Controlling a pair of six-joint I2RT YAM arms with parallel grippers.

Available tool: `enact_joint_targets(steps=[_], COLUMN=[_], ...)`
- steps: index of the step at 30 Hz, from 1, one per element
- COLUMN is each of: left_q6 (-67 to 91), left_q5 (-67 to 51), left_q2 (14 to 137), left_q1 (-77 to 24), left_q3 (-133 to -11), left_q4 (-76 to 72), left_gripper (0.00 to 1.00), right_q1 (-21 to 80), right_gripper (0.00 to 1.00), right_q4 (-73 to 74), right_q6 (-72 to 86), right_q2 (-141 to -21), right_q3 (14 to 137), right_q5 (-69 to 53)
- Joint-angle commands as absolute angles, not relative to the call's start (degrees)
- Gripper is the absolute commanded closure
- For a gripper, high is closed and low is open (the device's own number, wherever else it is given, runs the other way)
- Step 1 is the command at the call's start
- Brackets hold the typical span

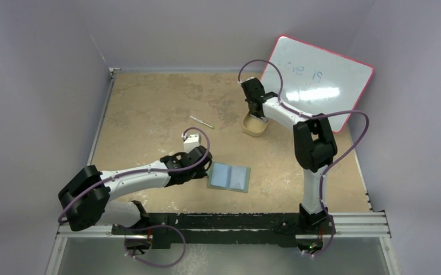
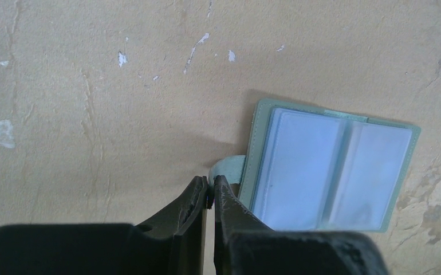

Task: Put the credit cards into the card holder
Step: Pick up the credit card from the storage box.

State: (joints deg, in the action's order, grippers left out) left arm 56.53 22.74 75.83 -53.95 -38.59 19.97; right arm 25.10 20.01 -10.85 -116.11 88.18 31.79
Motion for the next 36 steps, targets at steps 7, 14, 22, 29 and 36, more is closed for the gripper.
enact_joint_targets(steps=[7, 14, 22, 29, 36], left_q6=[58.4, 59.8, 63.4, 67.6, 71.1], left_q5=[23.9, 23.8, 21.4, 19.7, 20.5], left_q2=[73.9, 73.3, 71.2, 69.5, 67.7], left_q1=[-53.5, -53.5, -53.0, -51.6, -50.7], left_q3=[-37.4, -37.1, -34.9, -31.7, -29.8], left_q4=[19.4, 18.7, 13.8, 8.7, 6.6], left_gripper=[0.94, 0.95, 1.0, 1.0, 1.0], right_q1=[24.1, 24.3, 24.3, 24.3, 24.4], right_gripper=[0.87, 0.97, 1.0, 1.0, 1.0], right_q4=[24.5, 28.2, 29.4, 25.5, 11.0], right_q6=[-7.7, -2.7, 5.6, 14.9, 28.6], right_q2=[-110.7, -106.8, -98.9, -92.1, -82.3], right_q3=[91.2, 91.1, 86.5, 78.0, 61.2], right_q5=[35.9, 27.1, 10.6, -2.6, -16.9])
